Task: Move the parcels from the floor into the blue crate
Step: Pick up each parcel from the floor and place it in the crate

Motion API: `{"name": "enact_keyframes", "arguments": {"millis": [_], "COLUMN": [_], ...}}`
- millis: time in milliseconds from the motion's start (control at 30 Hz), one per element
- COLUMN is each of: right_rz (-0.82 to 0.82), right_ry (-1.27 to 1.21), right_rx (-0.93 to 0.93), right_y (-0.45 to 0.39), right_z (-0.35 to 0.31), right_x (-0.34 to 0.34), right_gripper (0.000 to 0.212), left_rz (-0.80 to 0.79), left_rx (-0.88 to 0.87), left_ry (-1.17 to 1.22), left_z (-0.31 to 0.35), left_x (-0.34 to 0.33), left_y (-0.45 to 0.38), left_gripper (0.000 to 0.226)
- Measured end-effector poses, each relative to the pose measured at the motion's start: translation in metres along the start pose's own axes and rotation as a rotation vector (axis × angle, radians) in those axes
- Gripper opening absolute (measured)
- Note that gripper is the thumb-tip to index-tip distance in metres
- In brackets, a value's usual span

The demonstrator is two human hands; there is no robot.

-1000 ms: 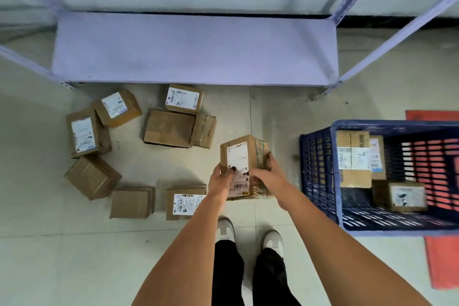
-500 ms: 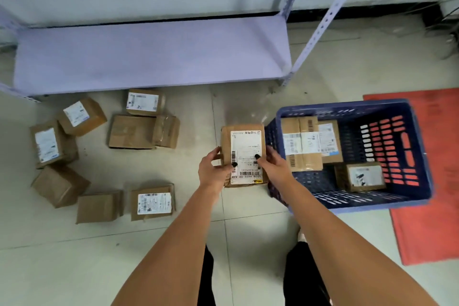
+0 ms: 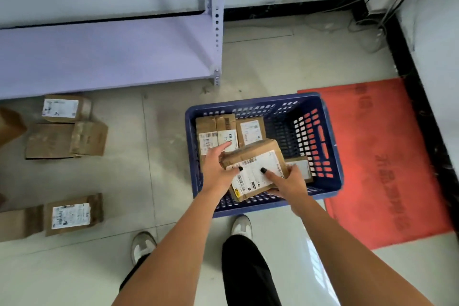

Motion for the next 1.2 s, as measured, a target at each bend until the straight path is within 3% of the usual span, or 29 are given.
{"name": "enact_keyframes", "arguments": {"millis": [167, 267, 433, 733, 900, 1200], "right_rz": [0.03, 0.036, 0.01, -0.187, -0.215, -0.18], "right_ry": [0.121, 0.367, 0.604, 0.725, 0.799, 0.928], "right_rx": [0.005, 0.04, 0.06, 0.009, -0.062, -0.018], "right_y": [-0.033, -0.057, -0.1, -0.151, -0.169, -0.19], "right_z": [0.035, 0.053, 0.077, 0.102, 0.113, 0.116], "right_x": [0.054, 0.071, 0.072, 0.021, 0.008, 0.01], "right_gripper": [0.06, 0.049, 0.025, 0.046, 0.046, 0.038], "left_rz": [0.07, 0.009, -0.11, -0.015, -0.055, -0.052], "left_rx": [0.22, 0.288, 0.32, 0.49, 0.489, 0.318], "left_ry": [0.128, 0.147, 0.0, 0.076, -0.011, -0.43], "left_z": [-0.029, -0.051, -0.091, -0.131, -0.14, -0.137], "left_x": [-0.066, -0.101, -0.135, -0.131, -0.134, -0.136], "left_y": [-0.006, -0.015, -0.038, -0.083, -0.096, -0.102], "left_gripper": [0.054, 0.047, 0.058, 0.055, 0.054, 0.03]}}
Point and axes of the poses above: each hand's wrist, its own y-axis away from the middle knuckle, its own x-axis out of the back of the hand, z = x × y, the point moved 2 cm from there along -y, towards the middle knuckle, and after that the axes turned 5 degrees about x, right-handed, at the moved point
